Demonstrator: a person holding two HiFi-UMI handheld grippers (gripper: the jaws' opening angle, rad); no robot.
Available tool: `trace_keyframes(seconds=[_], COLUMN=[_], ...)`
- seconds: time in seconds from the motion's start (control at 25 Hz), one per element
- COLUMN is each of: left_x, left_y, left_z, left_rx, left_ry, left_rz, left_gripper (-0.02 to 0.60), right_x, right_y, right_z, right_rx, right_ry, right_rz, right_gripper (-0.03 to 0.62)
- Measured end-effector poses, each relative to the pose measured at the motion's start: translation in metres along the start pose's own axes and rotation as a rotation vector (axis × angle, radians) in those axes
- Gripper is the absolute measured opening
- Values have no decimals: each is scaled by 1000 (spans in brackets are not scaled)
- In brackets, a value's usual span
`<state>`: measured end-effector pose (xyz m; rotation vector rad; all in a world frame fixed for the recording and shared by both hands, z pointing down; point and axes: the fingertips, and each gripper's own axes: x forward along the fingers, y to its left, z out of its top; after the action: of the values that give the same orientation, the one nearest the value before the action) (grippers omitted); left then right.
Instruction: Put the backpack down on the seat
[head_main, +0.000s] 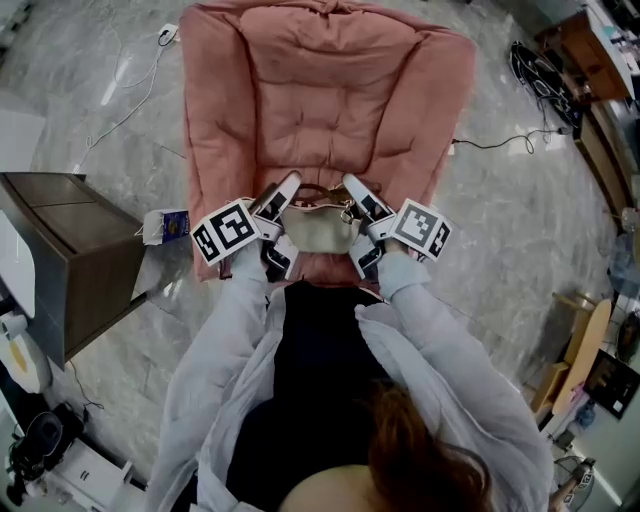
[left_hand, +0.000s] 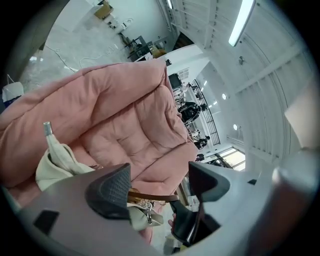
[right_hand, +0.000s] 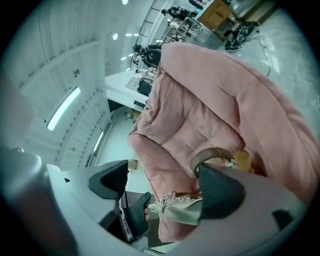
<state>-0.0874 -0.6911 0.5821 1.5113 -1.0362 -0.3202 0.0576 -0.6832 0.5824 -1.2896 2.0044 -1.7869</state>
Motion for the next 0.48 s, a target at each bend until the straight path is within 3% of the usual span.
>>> trace_keyframes(seconds=[0.12, 0.24, 0.48], left_x=[-21, -45, -100], left_y=[-1, -3, -5], left_z=[-3, -6, -15], left_rx=[11, 34, 81], left_ry=[4, 14, 45], left_rz=[-15, -26, -44], left_gripper=[367, 367, 367], right_x=[-22, -48, -96], right_y=[16, 26, 39], right_z=[-6, -13, -38], right_rx=[-71, -69, -131], right_ry=[-48, -105, -218], right_rz=[22, 31, -17], right_gripper=[451, 463, 463])
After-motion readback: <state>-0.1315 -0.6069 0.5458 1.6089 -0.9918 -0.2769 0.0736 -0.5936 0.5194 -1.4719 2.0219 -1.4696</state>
